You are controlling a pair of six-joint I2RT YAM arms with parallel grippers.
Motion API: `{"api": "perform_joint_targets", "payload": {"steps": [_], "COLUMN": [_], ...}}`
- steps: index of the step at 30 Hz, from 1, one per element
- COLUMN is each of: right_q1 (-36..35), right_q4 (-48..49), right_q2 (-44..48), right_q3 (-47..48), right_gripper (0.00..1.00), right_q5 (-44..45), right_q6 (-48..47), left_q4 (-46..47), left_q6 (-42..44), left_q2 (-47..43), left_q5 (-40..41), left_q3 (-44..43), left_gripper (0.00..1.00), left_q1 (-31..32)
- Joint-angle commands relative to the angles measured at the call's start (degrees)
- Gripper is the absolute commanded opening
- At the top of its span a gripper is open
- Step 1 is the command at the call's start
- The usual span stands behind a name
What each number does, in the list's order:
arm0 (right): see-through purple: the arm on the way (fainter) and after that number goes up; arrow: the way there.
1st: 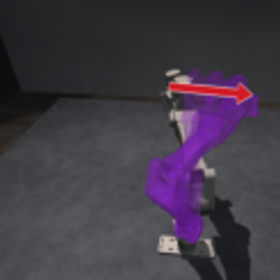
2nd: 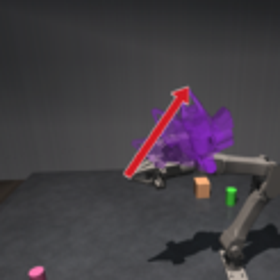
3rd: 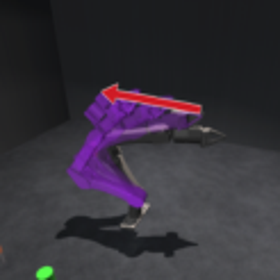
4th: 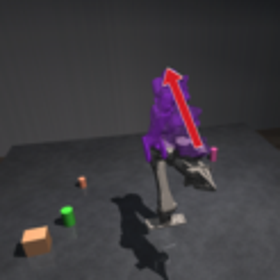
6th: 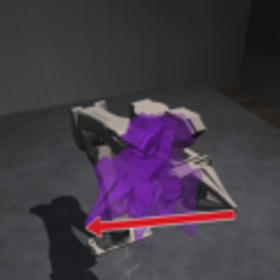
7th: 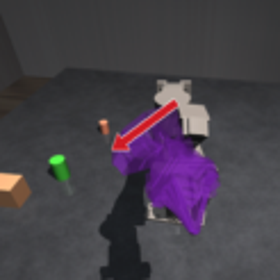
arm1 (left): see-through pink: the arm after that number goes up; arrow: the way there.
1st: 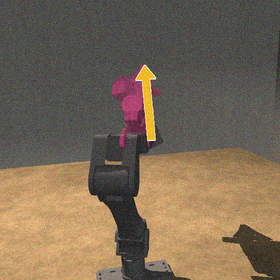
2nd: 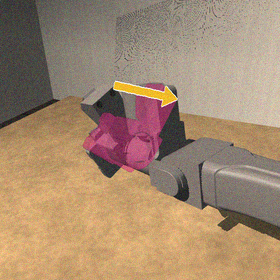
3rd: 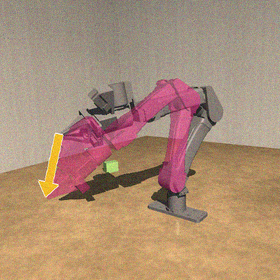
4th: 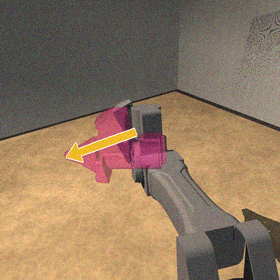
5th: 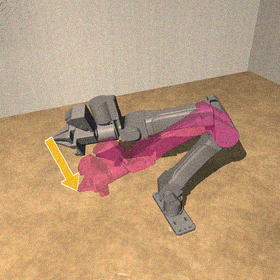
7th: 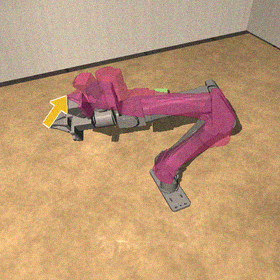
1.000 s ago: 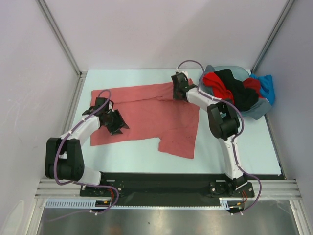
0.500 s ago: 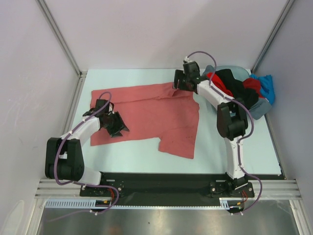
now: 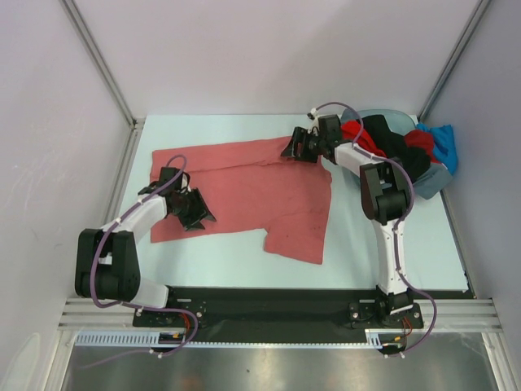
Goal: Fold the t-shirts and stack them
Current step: Fold the tshirt
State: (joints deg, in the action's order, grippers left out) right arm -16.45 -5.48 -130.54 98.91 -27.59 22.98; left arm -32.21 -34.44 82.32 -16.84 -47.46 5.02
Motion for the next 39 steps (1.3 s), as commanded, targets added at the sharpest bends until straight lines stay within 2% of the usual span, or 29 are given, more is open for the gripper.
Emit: {"api": "perform_joint_targets", "payload": {"steps": [1,8,15,25,33,36,39], "right_q1": [0.0,0.5,0.5,0.7,1.7,1.9,1.9], "right_q4": [3.1,8.4,11.3,24.8,33.0,34.7,34.7], "right_q2": [-3.8,-7.6,-10.4,-5.3,-3.1,-3.1,-3.1], "right_q3": [5.9,8.0,8.9,-3.0,-7.9,-8.2,-8.7], "right_gripper": [0.74,0.75,0.71,0.67,0.51,0.42,0.25], "right_q5": [-5.2,-9.2,-11.9,-15.8,-17.1,-16.7,-15.0], "right_q6": [0.0,1.9,5.9,15.2,24.0,26.1,28.9], "left_q4": [0.0,-1.0,-0.8,0.3,1.4,2.2,2.5], "left_q6": [1.6,1.8,1.6,0.1,-1.5,-2.3,-2.7], "left_q2": [-2.3,-2.7,-1.3,-0.9,-1.2,-1.1,-1.0], "left_q5": [-1.0,-0.7,-1.0,-1.3,-1.5,-1.9,-2.0], "left_q3": [0.0,-0.4,-0.7,-0.2,0.8,1.3,1.5], "left_gripper": [0.53,0.54,0.54,0.54,0.53,0.54,0.53], "left_q1": [-0.2,-0.3,-0.4,-0.3,-0.3,-0.3,-0.3]}}
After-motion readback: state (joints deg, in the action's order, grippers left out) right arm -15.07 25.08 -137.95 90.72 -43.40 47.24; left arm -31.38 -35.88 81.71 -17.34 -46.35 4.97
